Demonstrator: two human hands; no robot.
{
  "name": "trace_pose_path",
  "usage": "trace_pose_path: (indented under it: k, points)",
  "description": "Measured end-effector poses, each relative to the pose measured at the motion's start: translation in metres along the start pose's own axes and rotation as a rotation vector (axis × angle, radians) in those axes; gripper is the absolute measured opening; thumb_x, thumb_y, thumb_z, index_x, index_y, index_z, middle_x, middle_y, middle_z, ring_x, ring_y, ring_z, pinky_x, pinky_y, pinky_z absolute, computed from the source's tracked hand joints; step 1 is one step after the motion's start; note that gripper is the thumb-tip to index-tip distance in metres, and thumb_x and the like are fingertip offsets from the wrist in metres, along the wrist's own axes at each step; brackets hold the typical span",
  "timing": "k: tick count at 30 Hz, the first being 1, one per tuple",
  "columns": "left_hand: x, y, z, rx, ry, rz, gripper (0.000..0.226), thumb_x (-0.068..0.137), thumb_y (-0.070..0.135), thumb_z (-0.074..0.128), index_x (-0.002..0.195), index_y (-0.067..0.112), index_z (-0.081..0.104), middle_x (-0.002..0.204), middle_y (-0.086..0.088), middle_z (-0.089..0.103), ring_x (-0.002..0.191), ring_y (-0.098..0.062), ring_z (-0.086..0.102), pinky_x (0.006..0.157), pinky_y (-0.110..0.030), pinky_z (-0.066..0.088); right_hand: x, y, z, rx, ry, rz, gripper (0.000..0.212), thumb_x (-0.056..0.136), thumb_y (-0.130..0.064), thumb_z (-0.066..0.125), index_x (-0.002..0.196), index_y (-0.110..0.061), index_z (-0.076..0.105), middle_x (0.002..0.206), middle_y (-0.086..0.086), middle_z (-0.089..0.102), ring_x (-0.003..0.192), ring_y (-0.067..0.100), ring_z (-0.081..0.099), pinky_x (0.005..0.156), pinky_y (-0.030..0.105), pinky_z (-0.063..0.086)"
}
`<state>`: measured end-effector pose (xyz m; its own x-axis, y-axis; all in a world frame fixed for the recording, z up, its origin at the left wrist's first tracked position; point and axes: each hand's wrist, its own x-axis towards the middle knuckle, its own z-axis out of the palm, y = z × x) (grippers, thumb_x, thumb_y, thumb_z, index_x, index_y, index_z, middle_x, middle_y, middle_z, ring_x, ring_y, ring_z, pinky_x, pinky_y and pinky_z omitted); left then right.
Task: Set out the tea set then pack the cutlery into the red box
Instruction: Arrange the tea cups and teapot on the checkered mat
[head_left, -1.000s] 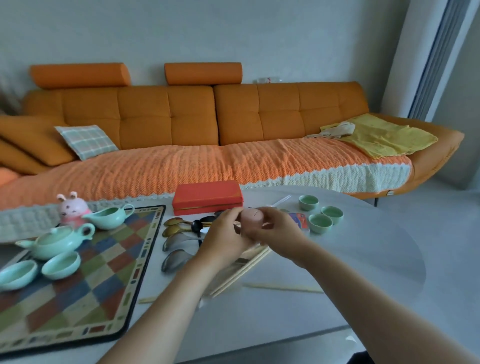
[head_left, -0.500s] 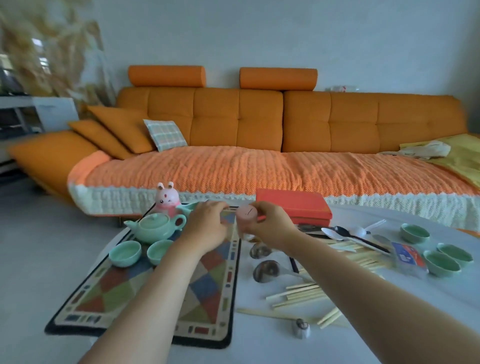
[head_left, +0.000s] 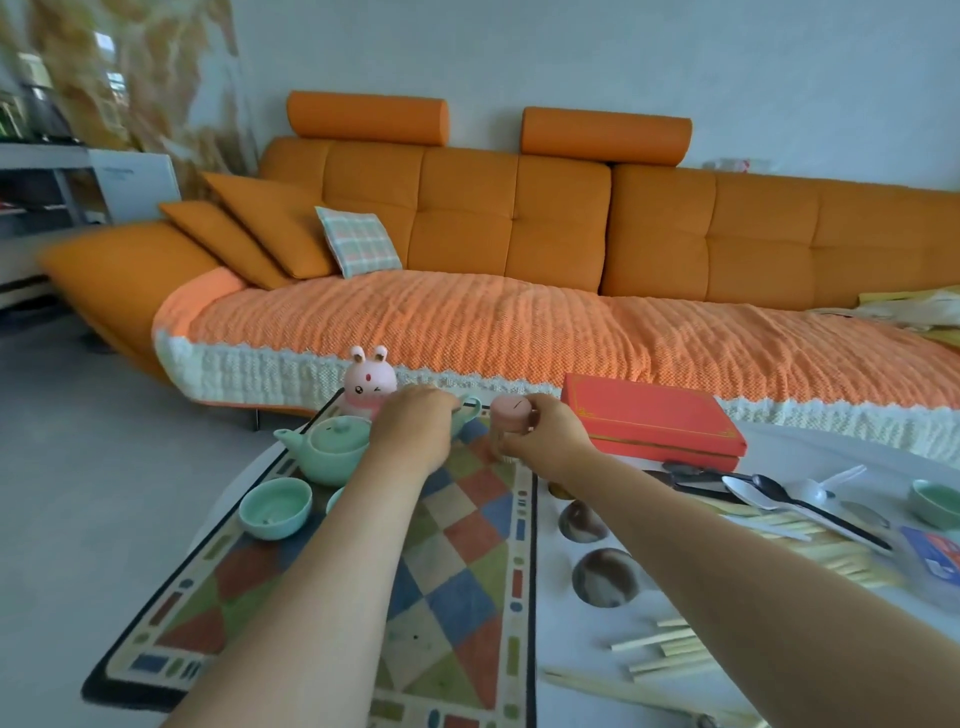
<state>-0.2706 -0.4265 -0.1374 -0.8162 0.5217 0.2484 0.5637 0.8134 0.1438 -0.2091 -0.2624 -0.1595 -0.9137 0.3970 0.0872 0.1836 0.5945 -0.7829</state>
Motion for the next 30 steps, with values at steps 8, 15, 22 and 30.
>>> trace_pose_path:
  k: [8, 15, 22, 30]
  points:
    - [0.012, 0.001, 0.009, 0.047, 0.071, 0.017, 0.038, 0.093, 0.002, 0.049, 0.115, 0.022, 0.072, 0.111, -0.009, 0.065, 0.101, -0.032, 0.056, 0.074, -0.033, 0.037, 0.022, -0.005, 0.008, -0.079, 0.027, 0.007, 0.036, 0.085, -0.021, 0.068, 0.117, -0.012, 0.055, 0.097, 0.002, 0.061, 0.08, 0.017, 0.056, 0.065, 0.028, 0.044]
    - [0.012, 0.004, 0.013, 0.096, 0.131, 0.079, 0.025, 0.092, 0.02, 0.052, 0.11, 0.019, 0.068, 0.116, -0.004, 0.057, 0.11, -0.027, 0.047, 0.086, -0.037, 0.037, 0.015, -0.012, -0.002, -0.206, -0.086, 0.007, 0.052, 0.088, -0.025, 0.068, 0.133, -0.008, 0.049, 0.109, 0.007, 0.063, 0.092, 0.023, 0.063, 0.073, 0.036, 0.054]
    - [-0.024, 0.055, -0.006, -0.215, 0.135, 0.178, 0.023, 0.094, 0.021, 0.054, 0.114, 0.023, 0.065, 0.12, 0.001, 0.055, 0.114, -0.022, 0.048, 0.089, -0.034, 0.04, -0.044, 0.003, -0.051, -0.19, -0.024, -0.069, 0.052, 0.087, -0.019, 0.066, 0.137, -0.018, 0.053, 0.125, -0.002, 0.063, 0.104, 0.015, 0.062, 0.088, 0.027, 0.052]
    - [-0.084, 0.111, -0.023, -0.377, -0.228, 0.253, 0.005, 0.088, 0.034, 0.06, 0.084, 0.034, 0.063, 0.087, 0.013, 0.065, 0.08, -0.01, 0.062, 0.073, -0.035, 0.054, -0.141, 0.019, -0.112, -0.224, -0.156, -0.159, 0.022, 0.087, -0.017, 0.06, 0.1, -0.028, 0.075, 0.081, -0.016, 0.069, 0.065, -0.004, 0.057, 0.064, 0.009, 0.043]
